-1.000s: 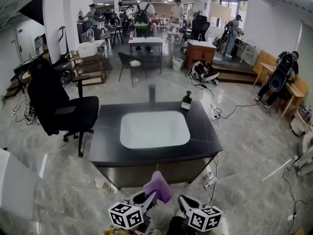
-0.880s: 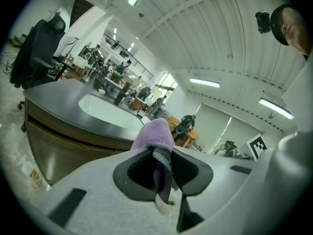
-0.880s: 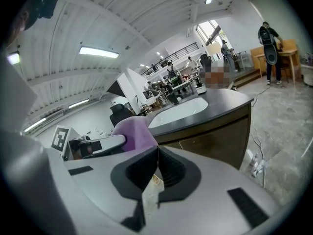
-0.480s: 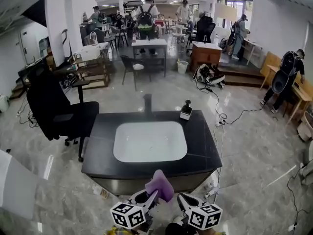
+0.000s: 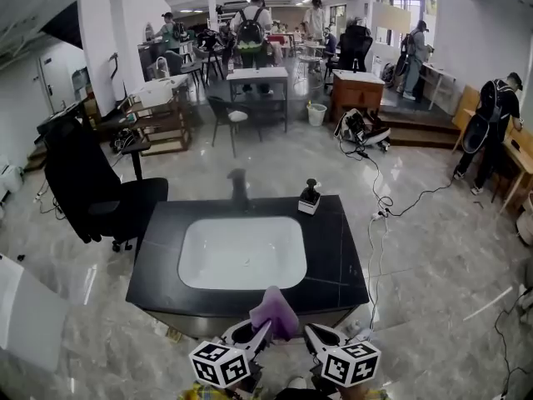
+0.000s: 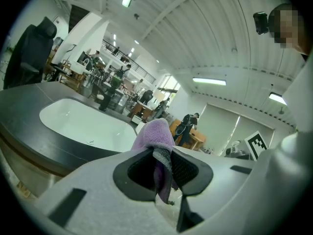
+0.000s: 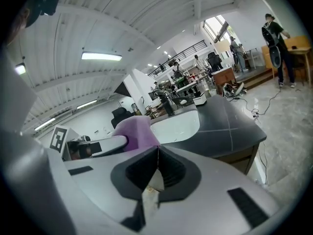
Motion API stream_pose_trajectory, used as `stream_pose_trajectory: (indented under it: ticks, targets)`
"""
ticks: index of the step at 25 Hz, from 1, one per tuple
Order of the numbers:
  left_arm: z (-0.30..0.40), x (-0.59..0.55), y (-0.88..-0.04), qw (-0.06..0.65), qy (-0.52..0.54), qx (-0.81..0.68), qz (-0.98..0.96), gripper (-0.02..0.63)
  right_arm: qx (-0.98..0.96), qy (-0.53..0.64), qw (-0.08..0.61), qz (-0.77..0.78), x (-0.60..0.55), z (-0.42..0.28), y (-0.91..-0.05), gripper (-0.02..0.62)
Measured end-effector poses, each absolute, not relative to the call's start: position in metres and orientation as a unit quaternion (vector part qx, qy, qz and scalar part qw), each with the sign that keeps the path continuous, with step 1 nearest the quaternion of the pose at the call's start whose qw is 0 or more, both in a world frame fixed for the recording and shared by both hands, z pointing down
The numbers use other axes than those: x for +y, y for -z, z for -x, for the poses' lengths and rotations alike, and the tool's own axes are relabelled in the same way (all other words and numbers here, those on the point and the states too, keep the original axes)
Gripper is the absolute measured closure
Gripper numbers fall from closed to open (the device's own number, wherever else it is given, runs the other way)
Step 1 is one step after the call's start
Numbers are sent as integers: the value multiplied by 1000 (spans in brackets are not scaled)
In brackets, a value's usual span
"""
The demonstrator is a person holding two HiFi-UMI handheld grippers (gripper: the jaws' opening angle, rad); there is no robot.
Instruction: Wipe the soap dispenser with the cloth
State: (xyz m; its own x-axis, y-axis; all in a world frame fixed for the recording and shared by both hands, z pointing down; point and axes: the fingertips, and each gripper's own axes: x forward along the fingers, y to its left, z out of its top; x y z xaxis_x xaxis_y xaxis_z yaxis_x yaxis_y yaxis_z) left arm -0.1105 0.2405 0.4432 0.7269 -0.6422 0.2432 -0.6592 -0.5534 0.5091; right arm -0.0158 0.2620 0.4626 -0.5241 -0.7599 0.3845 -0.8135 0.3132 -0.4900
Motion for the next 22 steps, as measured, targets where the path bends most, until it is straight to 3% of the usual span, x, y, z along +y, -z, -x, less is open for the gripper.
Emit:
stream_pose_trajectory:
  ticks: [9, 22]
  targets:
    - [60, 218, -450, 293, -16, -378, -878, 541, -817, -323, 35, -476, 232, -34, -466, 591]
    - [56, 181, -463, 306, -29, -385, -870, 541, -810, -345, 42, -472, 203, -38, -484, 591]
